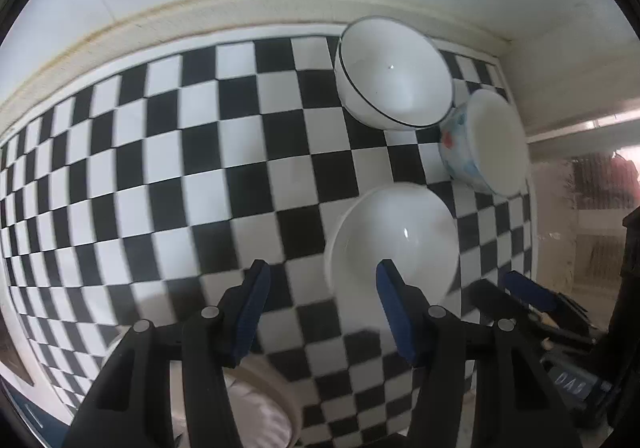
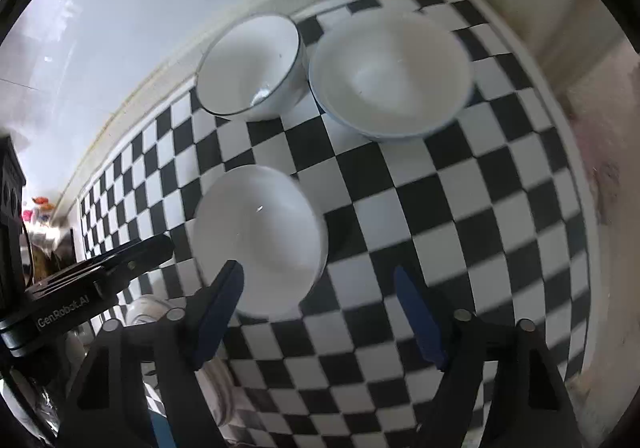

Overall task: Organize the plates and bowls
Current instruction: 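Grasp the plain white bowl rim with the left tool while the right tool grasps it too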

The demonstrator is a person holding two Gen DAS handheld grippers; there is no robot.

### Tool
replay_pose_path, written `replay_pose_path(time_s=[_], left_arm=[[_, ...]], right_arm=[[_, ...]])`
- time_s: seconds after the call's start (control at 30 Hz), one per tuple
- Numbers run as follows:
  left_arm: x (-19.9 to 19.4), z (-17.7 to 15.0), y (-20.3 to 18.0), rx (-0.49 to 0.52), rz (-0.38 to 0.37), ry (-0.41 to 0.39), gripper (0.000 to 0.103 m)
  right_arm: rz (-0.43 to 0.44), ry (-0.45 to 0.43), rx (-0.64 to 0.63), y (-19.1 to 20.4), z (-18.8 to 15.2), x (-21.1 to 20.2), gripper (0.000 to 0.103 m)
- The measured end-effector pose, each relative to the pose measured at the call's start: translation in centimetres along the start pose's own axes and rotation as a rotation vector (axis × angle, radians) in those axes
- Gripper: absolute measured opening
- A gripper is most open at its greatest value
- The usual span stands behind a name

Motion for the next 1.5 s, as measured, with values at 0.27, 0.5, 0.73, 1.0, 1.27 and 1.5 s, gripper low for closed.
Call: replay_pose_path(time_s=[0.27,0.5,0.73,1.0,1.27,1.5], left_arm=[[4.4,0.7,-0.8,-0.053,0.001,0.067,0.033],[6.1,0.3,-0.7,-0.051,0.01,0.097,0.025],[5.9,-0.2,-1.1,-0.038,0.016,0.098,0.025],[5.0,-3.7,-4.2,0.003,0.016,0.105,0.025],[5.3,-8.7,-7.9,0.049,0.002,0.138,0.025],[7.1,-10.5,-8.9,0.055,0.005,0.171,0.025]], right_arm=[[0.02,0.133,-0.042,-0.8,1.6,5.7,0.044],[0.049,0.192,-0.074,-0.3,1.2,7.4,0.012],[0.007,0.174,-0.13,0.1,0.1,7.1,0.011],[-0.014,0.153,-0.163,-0.7,-4.1,4.4,0.011],[-0.011,0.175,-0.173,-4.8,-8.4,2.0,0.011],[-0.028,0.175,-0.181,-6.9,-9.1,2.5,0.011]])
Point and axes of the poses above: each gripper's, at about its wrist camera, not at the fingertips, and x roughly the way its jaws point, y to its left, z to its top, the point moved 10 cm from there along x, roughly the way its jaws point, and after that the axes turned 11 degrees about x, right-handed, at the moved point
